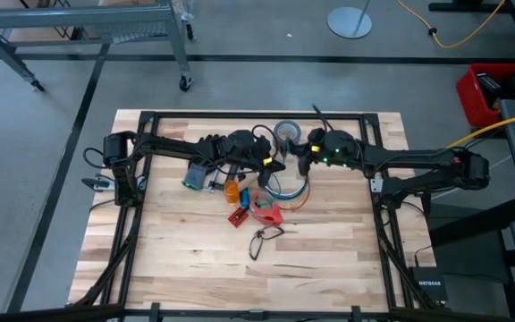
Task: Coil cords
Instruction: Coil the green wire on the spool
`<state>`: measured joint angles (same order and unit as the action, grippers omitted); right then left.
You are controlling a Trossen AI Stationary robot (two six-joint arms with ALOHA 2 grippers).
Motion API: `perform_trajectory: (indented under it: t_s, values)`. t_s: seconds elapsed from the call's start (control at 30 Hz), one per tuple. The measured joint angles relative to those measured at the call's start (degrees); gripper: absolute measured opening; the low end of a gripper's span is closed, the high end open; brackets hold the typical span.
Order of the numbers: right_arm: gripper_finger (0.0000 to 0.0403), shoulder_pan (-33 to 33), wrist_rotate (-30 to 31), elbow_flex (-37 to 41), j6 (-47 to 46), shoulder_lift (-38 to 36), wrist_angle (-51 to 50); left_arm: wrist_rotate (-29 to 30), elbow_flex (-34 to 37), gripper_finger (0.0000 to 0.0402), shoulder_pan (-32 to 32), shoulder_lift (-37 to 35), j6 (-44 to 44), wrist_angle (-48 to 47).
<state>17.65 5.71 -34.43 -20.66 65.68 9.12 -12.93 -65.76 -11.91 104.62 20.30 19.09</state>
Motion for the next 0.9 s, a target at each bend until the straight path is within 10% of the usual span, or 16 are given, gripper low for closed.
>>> perform_trajectory:
  t_s: [0.9]
  values:
    - [0.0012,0.04,-12.91,-14.48,1.88,-8.07,-11.59,4.66,0.07,0.0059,2.51,0.15,-16.35,-1.01]
